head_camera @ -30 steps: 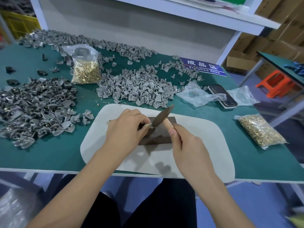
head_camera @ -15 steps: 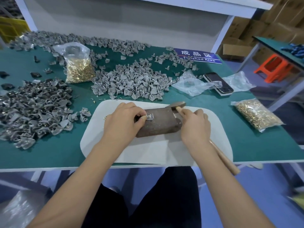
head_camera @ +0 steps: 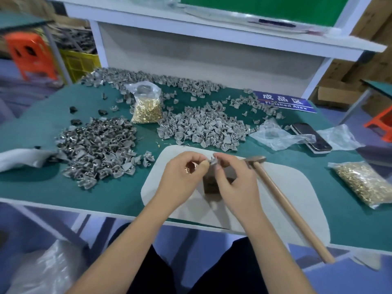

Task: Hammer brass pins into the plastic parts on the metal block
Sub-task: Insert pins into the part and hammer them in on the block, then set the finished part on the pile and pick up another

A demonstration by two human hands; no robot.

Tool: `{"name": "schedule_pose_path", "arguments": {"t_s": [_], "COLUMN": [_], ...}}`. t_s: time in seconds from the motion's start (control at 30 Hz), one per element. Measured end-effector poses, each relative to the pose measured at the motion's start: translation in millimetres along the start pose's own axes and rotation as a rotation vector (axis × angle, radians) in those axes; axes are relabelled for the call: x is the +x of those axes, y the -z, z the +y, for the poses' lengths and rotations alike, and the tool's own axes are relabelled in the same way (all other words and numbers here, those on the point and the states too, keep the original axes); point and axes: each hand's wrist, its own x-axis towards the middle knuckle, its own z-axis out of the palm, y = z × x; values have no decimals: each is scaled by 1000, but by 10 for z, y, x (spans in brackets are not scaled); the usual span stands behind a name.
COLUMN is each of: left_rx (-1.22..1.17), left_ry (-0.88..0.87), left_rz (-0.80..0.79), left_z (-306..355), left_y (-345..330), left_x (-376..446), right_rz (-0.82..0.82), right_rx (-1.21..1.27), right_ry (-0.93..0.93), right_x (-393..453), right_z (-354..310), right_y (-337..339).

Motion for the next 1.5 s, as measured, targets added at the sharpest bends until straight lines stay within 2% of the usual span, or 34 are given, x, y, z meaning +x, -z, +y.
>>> {"name": "schedule_pose_path", "arguments": {"t_s": [0.17,0.27,0.33,0.47,0.6,0.67,0.8,0.9,1.0,1.07,1.13,1.2,1.37,1.5], "left_rx": [-60,82,231,313,520,642,752,779,745,647,562,586,630,663], "left_ry": [47,26,25,70,-25,-50,10,29,-81,-129,-41,6,15,14], "left_rz": [49,116,135,158,233,294,381,398,333,202,15,-95,-99,-60], "left_z": [-23,-115,-213,-422,-612,-702,-856,-910,-880,-805,-726,-712,-706,-681], "left_y": [349,547,692,987,1208,1291,1384,1387,1278,1144,1000,872,783,747], "left_x": [-101,-183,-239,-267,-157,-63,128,190,180,128,51,7,-13,-43], "right_rz": [-68,-134,-165,-251,-363,-405,-464,-394,-327,-355,-375,-378,-265,-217], "right_rx": [79,149,70,-92,-218,-254,-356,-534,-639,-625,-574,-535,-394,-415], "right_ry": [76,113,187,245,301,294,222,103,13,-24,-67,-106,-130,-116], "right_x": [52,99,139,203,379,484,661,786,880,883,809,707,559,528], "right_z": [-157,-259,-321,-388,-411,-423,-441,-352,-188,-89,-1,86,161,167], "right_y": [-220,-366,-510,-849,-1152,-1276,-1418,-1256,-931,-746,-620,-546,-526,-533]}}
